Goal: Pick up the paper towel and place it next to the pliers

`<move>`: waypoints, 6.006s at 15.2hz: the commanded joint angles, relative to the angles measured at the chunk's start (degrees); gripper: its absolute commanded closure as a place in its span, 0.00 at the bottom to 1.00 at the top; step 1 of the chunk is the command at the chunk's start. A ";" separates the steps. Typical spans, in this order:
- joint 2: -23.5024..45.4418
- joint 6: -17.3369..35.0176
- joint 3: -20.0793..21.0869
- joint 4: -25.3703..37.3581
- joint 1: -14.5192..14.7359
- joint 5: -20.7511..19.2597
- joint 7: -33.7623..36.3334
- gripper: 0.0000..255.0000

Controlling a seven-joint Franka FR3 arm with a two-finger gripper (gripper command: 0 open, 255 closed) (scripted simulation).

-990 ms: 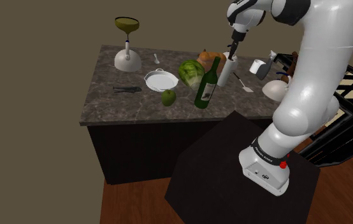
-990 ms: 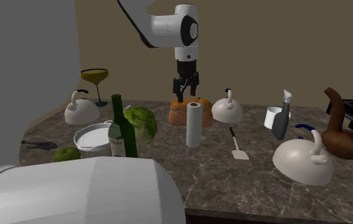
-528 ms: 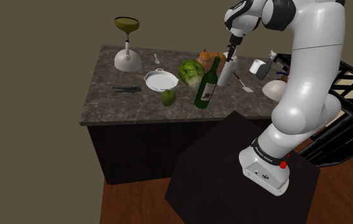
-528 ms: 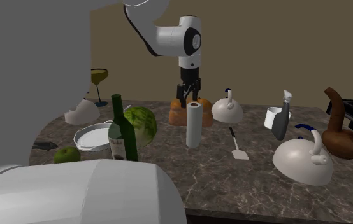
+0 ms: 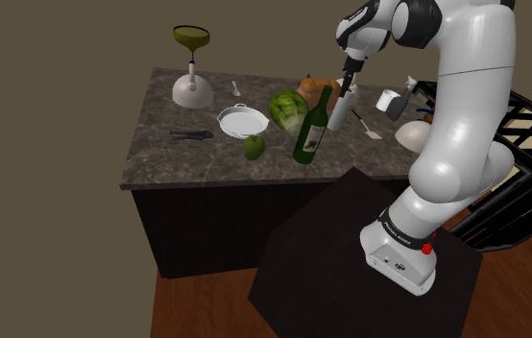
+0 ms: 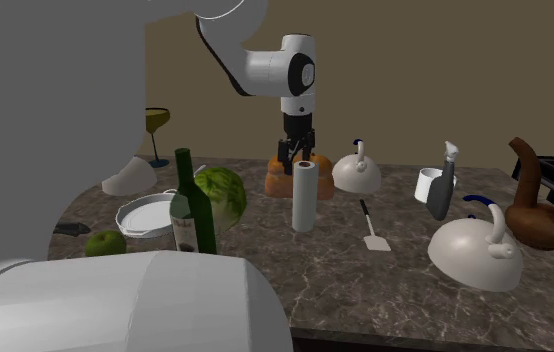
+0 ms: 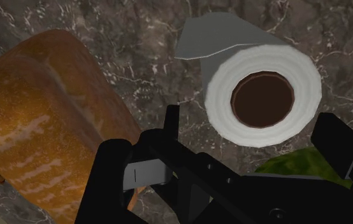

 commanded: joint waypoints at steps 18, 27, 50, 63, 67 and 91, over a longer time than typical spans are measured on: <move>-2.11 -3.46 -0.79 1.52 0.41 -1.20 0.69 1.00; -4.66 -9.03 -1.71 4.82 0.72 -2.73 1.61 1.00; -6.65 -25.67 -2.78 19.93 -0.70 -4.31 2.99 1.00; -3.20 -37.94 -2.54 35.79 -4.29 -2.83 3.31 1.00; -3.78 -39.40 -2.47 36.76 -3.42 -3.12 4.43 1.00; -21.51 -21.56 5.39 2.88 24.95 -13.82 35.30 1.00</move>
